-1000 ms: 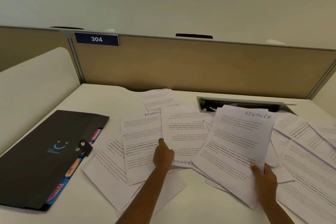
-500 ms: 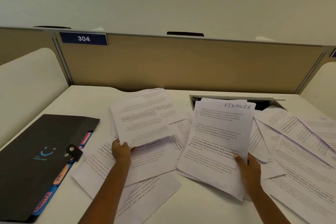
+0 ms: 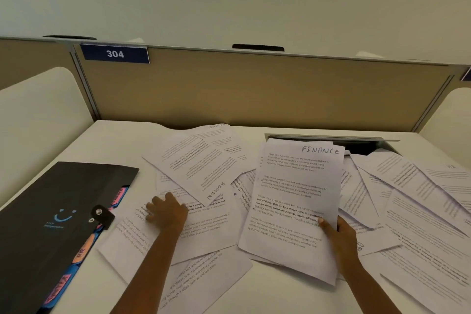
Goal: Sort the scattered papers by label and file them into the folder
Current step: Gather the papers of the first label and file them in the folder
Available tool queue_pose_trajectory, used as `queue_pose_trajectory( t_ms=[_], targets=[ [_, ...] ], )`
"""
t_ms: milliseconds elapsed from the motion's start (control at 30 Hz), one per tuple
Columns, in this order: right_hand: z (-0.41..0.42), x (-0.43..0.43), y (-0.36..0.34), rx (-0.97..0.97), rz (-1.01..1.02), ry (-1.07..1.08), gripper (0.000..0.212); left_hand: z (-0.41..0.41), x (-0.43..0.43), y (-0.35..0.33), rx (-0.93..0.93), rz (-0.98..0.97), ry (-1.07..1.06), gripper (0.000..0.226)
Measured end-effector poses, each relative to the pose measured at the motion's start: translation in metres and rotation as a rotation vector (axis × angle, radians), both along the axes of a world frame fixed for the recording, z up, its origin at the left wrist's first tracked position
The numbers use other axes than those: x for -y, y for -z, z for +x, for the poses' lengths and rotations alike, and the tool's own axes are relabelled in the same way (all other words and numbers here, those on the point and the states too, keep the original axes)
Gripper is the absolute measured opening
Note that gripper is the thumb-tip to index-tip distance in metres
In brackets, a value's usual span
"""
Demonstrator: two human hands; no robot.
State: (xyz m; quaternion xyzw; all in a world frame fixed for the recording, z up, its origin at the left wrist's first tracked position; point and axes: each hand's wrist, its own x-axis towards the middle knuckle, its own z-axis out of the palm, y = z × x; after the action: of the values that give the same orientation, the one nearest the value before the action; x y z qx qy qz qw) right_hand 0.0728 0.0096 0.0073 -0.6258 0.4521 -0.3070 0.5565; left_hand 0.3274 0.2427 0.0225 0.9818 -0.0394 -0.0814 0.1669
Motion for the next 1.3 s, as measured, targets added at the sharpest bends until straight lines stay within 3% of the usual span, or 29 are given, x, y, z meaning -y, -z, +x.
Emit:
queue_pose_trajectory(
  t_ms=[200,500,700,1033,1233,1300],
  targets=[
    [-0.002,-0.006,-0.003,0.042,0.013,-0.009,0.007,-0.003,-0.007,-0.001,-0.038,-0.004,-0.075,0.063],
    [-0.01,-0.003,-0.008,0.103,0.069,0.03,0.004,-0.003,-0.014,-0.012,-0.231,-0.58,-0.163,0.051],
    [-0.012,0.002,-0.019,0.188,0.044,0.061,0.032,-0.004,-0.016,-0.042,0.112,-0.64,-0.08,0.029],
    [-0.01,-0.003,-0.028,0.265,0.107,0.018,0.035,-0.011,-0.029,-0.104,0.545,-0.646,-0.013,0.03],
    [-0.007,-0.013,-0.039,0.29,0.071,-0.046,0.031,-0.024,-0.04,-0.131,0.653,-0.709,-0.062,0.033],
    [-0.005,-0.015,-0.042,0.297,0.066,-0.054,0.055,-0.023,-0.044,-0.136,0.647,-0.752,-0.071,0.032]
  ],
)
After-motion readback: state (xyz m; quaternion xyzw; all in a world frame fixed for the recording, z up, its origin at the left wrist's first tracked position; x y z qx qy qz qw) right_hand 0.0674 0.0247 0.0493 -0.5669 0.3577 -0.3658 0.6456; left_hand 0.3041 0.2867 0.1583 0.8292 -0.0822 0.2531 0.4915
